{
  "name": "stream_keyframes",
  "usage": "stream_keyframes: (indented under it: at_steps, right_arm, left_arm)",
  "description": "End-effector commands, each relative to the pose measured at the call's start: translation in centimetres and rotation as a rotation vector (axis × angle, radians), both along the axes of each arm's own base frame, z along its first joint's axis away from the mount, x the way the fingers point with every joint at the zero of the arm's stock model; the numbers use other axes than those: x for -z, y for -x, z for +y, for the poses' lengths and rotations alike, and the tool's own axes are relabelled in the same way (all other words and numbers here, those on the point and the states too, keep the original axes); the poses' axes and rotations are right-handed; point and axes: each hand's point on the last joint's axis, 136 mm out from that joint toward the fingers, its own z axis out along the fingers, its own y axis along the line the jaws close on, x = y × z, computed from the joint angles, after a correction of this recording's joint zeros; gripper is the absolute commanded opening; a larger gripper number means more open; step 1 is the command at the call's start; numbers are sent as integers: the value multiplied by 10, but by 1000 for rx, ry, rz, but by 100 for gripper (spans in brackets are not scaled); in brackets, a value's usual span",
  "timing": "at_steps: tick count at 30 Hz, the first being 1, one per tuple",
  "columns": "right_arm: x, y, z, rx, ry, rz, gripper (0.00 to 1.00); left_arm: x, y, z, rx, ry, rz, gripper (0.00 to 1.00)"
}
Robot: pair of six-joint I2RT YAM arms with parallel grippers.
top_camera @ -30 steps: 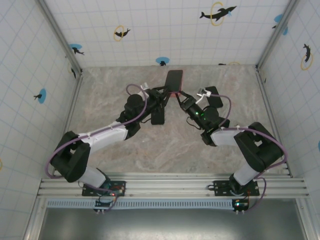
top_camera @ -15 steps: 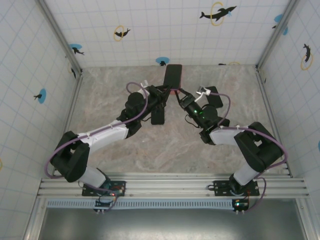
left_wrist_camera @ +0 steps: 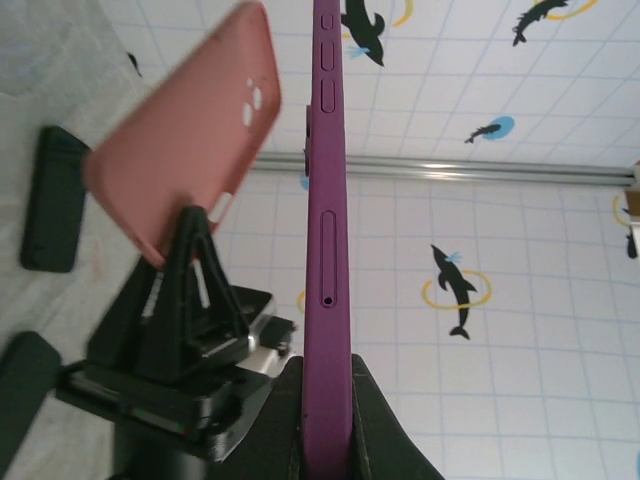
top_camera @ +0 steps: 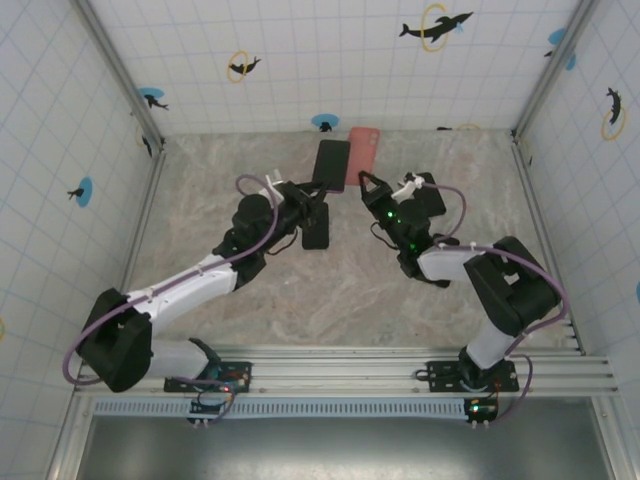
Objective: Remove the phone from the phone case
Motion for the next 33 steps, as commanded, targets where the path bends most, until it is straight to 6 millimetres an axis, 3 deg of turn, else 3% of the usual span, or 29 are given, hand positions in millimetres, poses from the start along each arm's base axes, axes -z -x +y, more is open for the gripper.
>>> stream_keyframes:
  at_steps: [1, 6, 10, 21, 26, 33]
  right_arm:
    - [-8, -6, 10, -2, 5, -14, 0]
    - [7, 1, 34, -60, 36, 37, 0]
    - [20, 8, 53, -89, 71, 81, 0]
    - [51, 24, 112, -173, 128, 171, 0]
    - [62, 31, 139, -207, 143, 186, 0]
    - [77, 38, 171, -253, 151, 215, 0]
  left_arm:
    - [2, -11, 31, -28, -75, -49, 0]
    - [33, -28, 78, -42, -115, -55, 0]
    - [68, -42, 115, -54, -191, -10, 0]
    - [146, -51, 199, -108, -261, 76, 0]
    - [171, -55, 217, -94, -303, 105, 0]
    - [190, -63, 238, -100, -257, 116, 0]
